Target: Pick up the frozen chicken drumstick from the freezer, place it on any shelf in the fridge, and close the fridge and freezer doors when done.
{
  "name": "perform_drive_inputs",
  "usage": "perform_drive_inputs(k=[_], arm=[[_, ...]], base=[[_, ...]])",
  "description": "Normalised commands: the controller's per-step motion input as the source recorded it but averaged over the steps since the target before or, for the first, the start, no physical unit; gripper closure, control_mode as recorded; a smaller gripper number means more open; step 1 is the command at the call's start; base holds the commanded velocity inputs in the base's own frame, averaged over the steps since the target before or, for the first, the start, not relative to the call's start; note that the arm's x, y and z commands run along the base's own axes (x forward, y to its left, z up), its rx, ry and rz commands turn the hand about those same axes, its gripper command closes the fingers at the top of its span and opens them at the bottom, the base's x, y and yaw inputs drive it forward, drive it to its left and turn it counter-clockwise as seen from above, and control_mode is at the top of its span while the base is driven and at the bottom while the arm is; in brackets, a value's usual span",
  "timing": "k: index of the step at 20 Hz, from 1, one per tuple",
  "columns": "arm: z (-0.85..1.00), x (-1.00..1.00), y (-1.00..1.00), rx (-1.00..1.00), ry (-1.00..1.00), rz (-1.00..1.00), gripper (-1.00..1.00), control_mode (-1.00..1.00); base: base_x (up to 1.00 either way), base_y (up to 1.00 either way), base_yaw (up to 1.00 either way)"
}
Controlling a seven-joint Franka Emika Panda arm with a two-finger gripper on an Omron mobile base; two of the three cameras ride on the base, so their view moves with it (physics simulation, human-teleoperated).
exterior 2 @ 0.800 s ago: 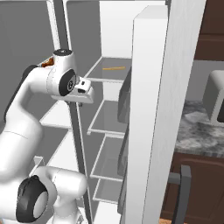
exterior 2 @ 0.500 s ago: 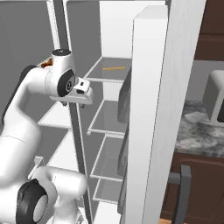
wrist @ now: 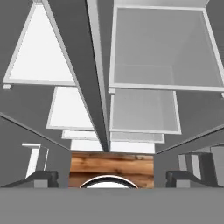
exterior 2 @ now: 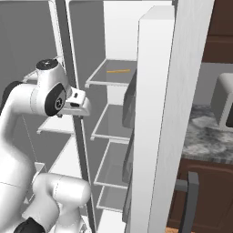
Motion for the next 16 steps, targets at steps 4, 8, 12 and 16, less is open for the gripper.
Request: perform_drive_inputs(k=[4,8,12,16], arm=[[-0.08,-0.54,0.0,0.0,-0.2,0.0,-1.0,-1.0],[0.0,-0.04,0.0,0.0,-0.02,0.0,-1.0,-1.0],[0.0,0.0,0.02,0.0,0.0,0.0,-1.0,-1.0],[0.0,0.0,0.0,0.0,0.0,0.0,-1.0,1.0]], base=[[0.0,0.0,0.0],[0.0,0.0,0.0],[0.0,0.0,0.0],[0.0,0.2,0.0]])
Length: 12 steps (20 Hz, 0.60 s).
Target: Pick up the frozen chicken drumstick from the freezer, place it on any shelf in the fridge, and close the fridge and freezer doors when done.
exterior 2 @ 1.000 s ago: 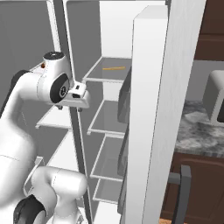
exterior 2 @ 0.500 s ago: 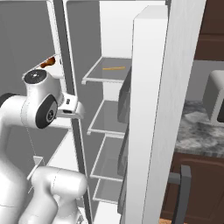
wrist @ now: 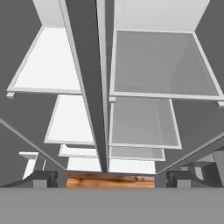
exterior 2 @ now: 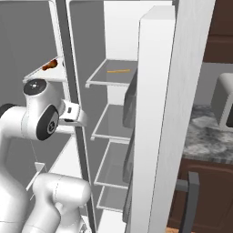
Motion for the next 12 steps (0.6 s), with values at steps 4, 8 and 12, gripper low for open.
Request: perform_drive_inputs(k=[4,8,12], arm=[[0.0,0.0,0.0,0.0,0.0,0.0,-1.0,1.0],[0.0,0.0,0.0,0.0,0.0,0.0,-1.0,1.0],[0.0,0.0,0.0,0.0,0.0,0.0,-1.0,1.0]], base=[[0.0,0.26,0.0],[0.0,0.26,0.0],[0.02,0.29,0.0]])
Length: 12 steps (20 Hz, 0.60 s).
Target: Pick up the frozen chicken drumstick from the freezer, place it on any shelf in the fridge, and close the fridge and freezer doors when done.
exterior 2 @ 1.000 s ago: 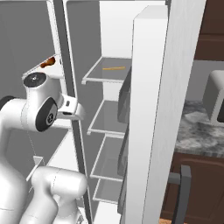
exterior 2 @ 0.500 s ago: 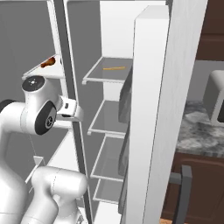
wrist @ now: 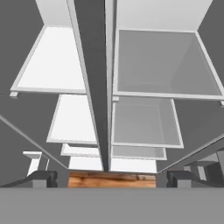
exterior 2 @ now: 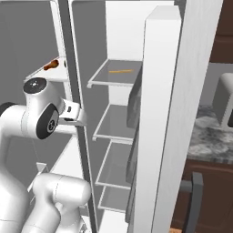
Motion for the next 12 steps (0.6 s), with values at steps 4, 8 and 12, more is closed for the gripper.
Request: perform_drive_inputs(k=[4,8,12], arm=[[0.0,0.0,0.0,0.0,0.0,0.0,-1.0,1.0],[0.0,0.0,0.0,0.0,0.0,0.0,-1.0,1.0],[0.0,0.0,0.0,0.0,0.0,0.0,-1.0,1.0]], base=[[0.04,0.34,0.0],[0.07,0.28,0.0],[0.14,0.15,0.0]])
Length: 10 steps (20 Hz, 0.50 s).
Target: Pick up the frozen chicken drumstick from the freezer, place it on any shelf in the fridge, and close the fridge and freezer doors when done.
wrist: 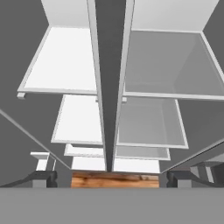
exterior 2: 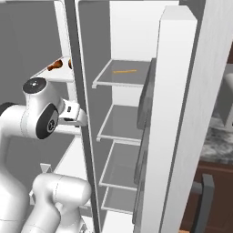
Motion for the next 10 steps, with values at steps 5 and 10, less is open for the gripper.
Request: perform_drive_inputs(k=[5,10], arm=[[0.0,0.0,0.0,0.0,0.0,0.0,-1.0,1.0],[0.0,0.0,0.0,0.0,0.0,0.0,-1.0,1.0]], base=[[0.33,0.14,0.0],[0.32,0.24,0.0]])
